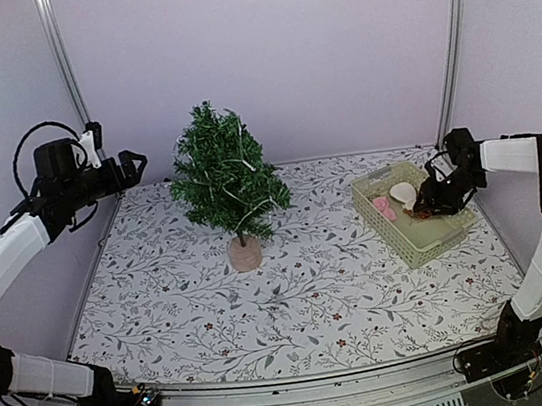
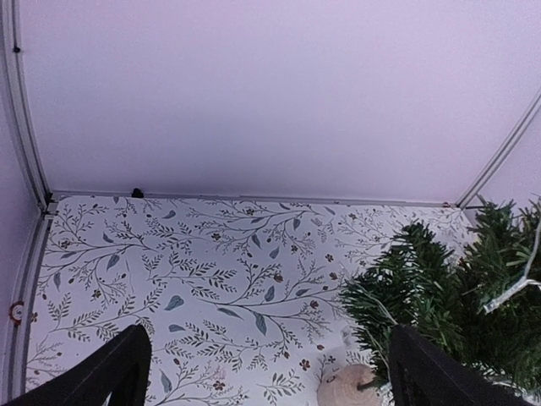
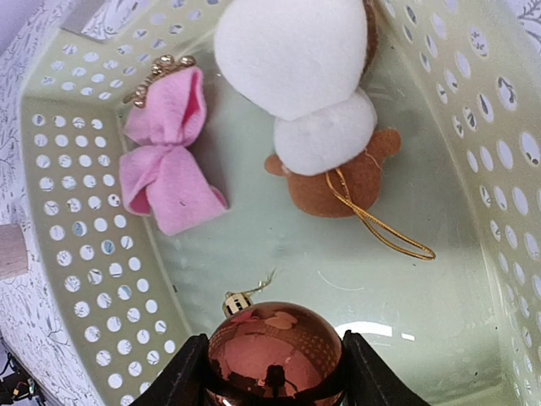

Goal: Decorate the small christmas tree

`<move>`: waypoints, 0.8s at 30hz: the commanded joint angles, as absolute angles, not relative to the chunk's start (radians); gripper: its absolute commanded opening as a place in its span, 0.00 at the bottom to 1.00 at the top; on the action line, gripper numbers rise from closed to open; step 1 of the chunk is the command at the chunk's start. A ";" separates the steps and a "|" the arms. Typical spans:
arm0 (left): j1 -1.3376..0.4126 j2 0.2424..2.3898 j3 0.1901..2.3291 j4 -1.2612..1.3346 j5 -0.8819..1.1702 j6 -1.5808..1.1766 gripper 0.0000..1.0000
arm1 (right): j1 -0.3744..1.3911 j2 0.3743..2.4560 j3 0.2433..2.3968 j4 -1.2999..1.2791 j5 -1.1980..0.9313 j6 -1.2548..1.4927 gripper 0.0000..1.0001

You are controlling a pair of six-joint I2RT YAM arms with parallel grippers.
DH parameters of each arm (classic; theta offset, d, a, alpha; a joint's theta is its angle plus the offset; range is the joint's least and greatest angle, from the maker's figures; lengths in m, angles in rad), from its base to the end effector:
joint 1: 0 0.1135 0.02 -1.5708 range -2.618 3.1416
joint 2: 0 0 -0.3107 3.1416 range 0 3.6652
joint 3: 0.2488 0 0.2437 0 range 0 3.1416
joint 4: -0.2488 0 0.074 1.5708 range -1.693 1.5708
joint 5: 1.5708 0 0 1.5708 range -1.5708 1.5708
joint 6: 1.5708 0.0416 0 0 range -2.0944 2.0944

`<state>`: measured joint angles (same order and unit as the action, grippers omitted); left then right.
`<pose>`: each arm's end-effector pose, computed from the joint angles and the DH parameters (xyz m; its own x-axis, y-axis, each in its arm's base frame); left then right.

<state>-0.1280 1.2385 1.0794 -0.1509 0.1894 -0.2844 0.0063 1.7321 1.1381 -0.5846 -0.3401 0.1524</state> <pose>0.2675 -0.0423 0.3940 -0.3755 -0.2295 -0.8980 0.2061 0.9239 -0.3223 0.3424 0.0160 0.2331 -0.9336 0.1372 -0.3310 0.0084 0.9319 0.3627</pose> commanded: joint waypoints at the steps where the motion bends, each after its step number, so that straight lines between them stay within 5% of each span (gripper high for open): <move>1: -0.141 1.200 1.055 -0.137 0.165 -0.245 0.99 | 0.008 1.662 1.151 -0.606 -0.393 0.135 0.47; 15: -0.204 1.081 0.976 -0.102 0.190 -0.136 0.99 | 0.037 1.519 1.201 -0.629 -0.523 0.107 0.46; 24: -0.296 0.882 0.835 -0.089 0.252 -0.020 0.99 | 0.208 1.438 1.201 -0.534 -0.699 0.067 0.45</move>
